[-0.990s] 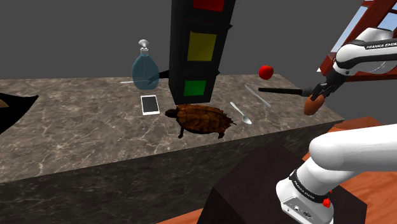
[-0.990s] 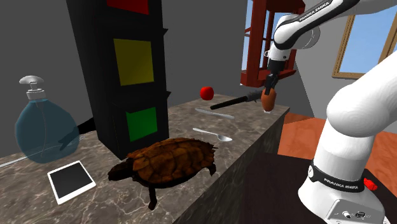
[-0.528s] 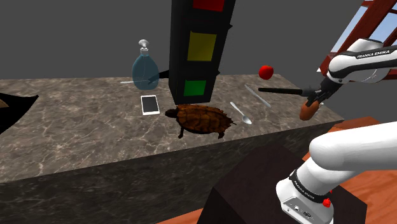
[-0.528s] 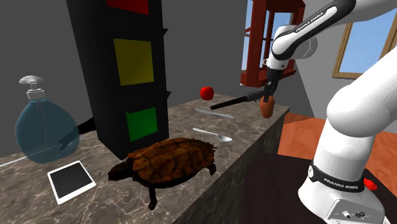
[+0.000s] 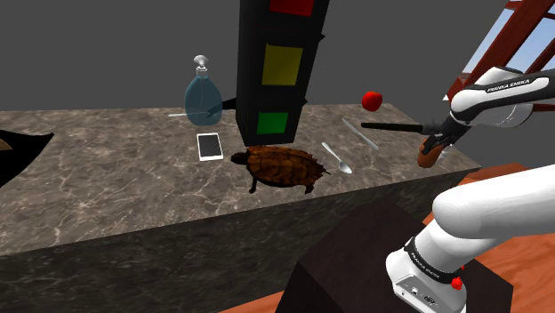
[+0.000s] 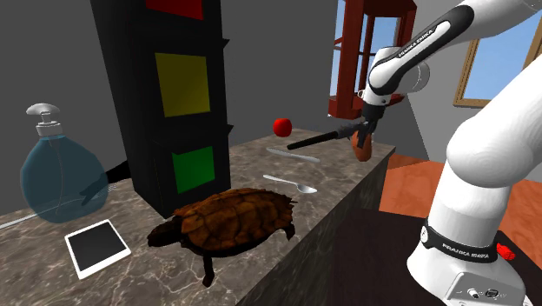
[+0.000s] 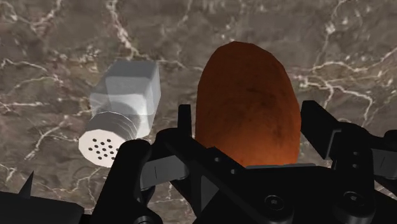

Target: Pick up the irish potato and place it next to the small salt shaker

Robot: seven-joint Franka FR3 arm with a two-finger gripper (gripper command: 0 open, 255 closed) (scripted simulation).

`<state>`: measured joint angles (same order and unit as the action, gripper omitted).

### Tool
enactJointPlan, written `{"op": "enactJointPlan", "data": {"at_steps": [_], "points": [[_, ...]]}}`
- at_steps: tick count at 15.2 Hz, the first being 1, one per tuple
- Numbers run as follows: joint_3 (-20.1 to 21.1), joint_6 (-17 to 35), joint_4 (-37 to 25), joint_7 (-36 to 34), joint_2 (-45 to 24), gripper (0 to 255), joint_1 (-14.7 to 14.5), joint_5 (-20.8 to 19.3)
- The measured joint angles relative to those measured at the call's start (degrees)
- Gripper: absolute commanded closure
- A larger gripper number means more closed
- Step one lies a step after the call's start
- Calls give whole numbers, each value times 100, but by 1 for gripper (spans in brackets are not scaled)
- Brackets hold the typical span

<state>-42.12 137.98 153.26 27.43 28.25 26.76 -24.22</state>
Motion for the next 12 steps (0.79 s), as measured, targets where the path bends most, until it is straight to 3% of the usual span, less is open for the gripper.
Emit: {"op": "enactJointPlan", "data": {"at_steps": [7,8,12], "points": [[-50,124,50,18,-118,255,-21,17],[-52,122,43,22,-127,0,-26,23],[-67,111,60,21,-158,0,-29,27]]}}
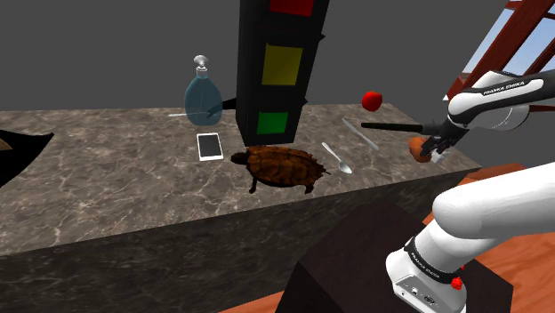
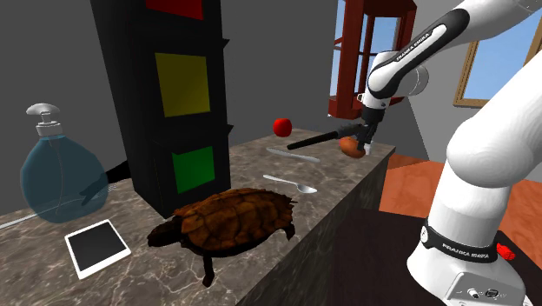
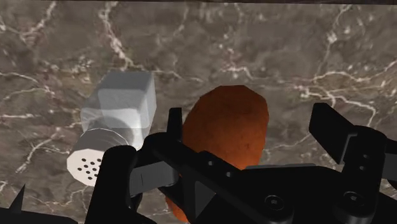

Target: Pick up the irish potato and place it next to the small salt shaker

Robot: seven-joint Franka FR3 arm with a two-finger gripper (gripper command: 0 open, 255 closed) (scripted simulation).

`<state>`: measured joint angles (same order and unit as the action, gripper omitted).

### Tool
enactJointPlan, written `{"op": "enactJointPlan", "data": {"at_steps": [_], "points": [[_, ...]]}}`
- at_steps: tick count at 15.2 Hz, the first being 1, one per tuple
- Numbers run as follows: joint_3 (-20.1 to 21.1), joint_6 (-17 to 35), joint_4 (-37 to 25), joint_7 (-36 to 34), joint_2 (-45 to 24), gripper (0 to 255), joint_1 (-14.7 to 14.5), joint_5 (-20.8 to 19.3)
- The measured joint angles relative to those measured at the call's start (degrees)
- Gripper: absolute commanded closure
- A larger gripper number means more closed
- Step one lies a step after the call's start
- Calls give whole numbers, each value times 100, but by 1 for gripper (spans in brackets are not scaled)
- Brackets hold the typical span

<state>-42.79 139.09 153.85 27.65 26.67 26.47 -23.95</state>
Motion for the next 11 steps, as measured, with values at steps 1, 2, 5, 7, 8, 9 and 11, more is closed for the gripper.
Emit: {"op": "enactJointPlan", "data": {"at_steps": [1,2,5,7,8,9,11], "points": [[-1,1,1,0,-2,0,0,0],[2,-2,10,-1,9,0,9,-8],[225,-541,-175,-43,375,0,100,-3],[363,-864,-247,-63,621,0,181,-17],[387,-913,-254,-70,659,0,193,-18],[403,-944,-257,-75,683,0,201,-20],[416,-972,-259,-78,706,0,209,-22]]}}
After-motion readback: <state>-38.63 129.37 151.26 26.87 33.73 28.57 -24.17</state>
